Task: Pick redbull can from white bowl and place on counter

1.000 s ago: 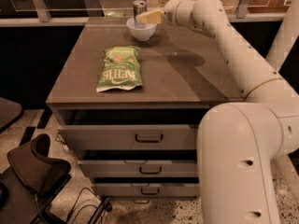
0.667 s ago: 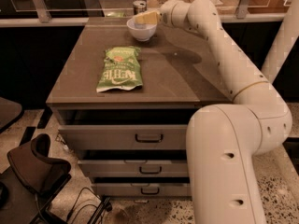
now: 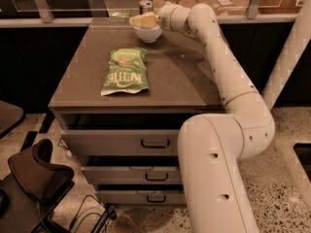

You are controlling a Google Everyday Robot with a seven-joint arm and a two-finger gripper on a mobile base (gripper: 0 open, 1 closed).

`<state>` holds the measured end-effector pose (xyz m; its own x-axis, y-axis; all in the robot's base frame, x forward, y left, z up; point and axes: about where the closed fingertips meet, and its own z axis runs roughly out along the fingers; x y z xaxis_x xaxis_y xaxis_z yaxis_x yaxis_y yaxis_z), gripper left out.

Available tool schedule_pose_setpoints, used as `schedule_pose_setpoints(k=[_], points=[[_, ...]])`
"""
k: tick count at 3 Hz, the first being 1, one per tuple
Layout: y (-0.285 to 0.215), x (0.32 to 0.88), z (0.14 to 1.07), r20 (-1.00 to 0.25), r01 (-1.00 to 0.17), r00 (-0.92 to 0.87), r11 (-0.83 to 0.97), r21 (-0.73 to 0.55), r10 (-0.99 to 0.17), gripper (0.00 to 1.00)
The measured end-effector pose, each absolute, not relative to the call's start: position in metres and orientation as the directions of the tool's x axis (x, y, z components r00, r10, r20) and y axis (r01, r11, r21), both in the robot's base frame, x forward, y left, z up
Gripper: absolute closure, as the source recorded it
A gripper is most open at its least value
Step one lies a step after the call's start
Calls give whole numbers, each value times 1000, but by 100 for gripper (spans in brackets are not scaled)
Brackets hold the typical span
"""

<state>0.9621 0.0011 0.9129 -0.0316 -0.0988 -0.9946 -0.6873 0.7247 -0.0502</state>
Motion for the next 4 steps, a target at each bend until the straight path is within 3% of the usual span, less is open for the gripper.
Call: schedule_pose_setpoints(k=[1,4], points=[[15,967,908,-998,-703,-25,710,-18,-50,16],[26,968,905,-999,-711,-27,703,-13,-45,87]])
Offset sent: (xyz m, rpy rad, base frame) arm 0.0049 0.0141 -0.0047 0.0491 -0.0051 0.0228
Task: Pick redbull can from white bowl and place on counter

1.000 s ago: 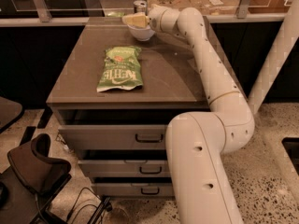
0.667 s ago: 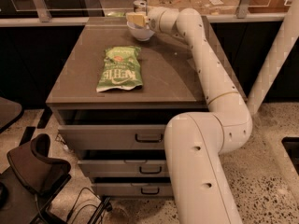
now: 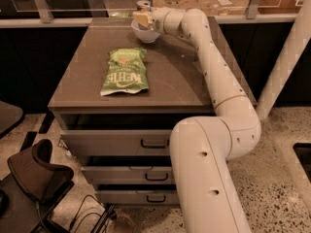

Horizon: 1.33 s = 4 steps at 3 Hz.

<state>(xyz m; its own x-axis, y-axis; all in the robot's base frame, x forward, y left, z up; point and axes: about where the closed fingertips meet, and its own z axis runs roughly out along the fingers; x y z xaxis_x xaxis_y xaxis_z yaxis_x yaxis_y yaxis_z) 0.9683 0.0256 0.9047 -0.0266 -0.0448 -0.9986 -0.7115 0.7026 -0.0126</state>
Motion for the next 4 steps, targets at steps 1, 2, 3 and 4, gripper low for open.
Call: schedule_pose_setpoints(k=[1,2,3,4], points=[[29,968,903,-999,-714,-28,700,-11,-45,100],[29,968,903,-999,-714,-28,700,-11,-45,100],[23,964,915,-996,-703,-39,711,-28,-79,100],[6,954,944,-988,-672,-48,736,-76,-145,100]])
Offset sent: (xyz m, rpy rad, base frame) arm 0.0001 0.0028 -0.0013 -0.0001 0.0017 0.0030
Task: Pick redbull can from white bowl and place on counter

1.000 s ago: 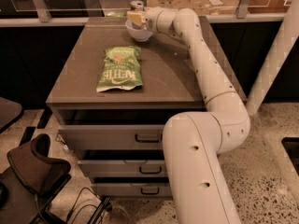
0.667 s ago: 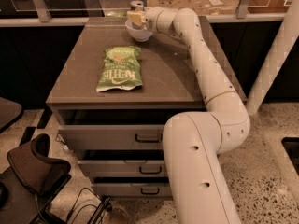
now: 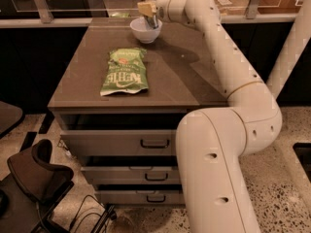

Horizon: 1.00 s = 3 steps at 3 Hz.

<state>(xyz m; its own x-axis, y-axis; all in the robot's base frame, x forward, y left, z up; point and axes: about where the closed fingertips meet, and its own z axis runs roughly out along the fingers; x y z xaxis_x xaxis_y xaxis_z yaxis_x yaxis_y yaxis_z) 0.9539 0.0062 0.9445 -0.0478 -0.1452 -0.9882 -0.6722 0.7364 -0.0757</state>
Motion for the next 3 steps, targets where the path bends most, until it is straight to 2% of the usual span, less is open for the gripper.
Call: schedule_pose_setpoints(k=[2,3], points=[[-30,923,1010,-967,-587,-28,788,-188,-252,100],[-53,899,1030,-970,-544,-3,814,-201,-241,100]])
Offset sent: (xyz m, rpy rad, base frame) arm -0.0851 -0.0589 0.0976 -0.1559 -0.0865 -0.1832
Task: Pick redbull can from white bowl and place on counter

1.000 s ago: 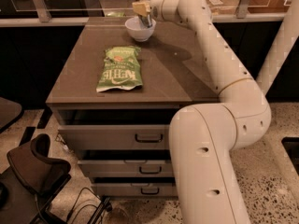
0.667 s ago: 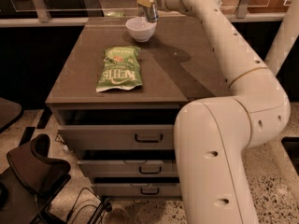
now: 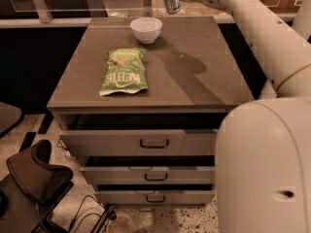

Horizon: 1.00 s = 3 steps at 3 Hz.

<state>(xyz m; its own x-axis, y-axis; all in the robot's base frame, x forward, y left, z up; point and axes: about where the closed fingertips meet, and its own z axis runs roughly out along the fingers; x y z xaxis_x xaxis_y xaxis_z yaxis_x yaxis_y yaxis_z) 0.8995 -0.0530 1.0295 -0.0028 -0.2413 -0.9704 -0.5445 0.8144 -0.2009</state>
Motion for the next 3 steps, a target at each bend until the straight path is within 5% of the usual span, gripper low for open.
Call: schedule_pose_setpoints(k=[3], points=[[-85,785,1010,-996,-471,-6,879,-77,-90,100]])
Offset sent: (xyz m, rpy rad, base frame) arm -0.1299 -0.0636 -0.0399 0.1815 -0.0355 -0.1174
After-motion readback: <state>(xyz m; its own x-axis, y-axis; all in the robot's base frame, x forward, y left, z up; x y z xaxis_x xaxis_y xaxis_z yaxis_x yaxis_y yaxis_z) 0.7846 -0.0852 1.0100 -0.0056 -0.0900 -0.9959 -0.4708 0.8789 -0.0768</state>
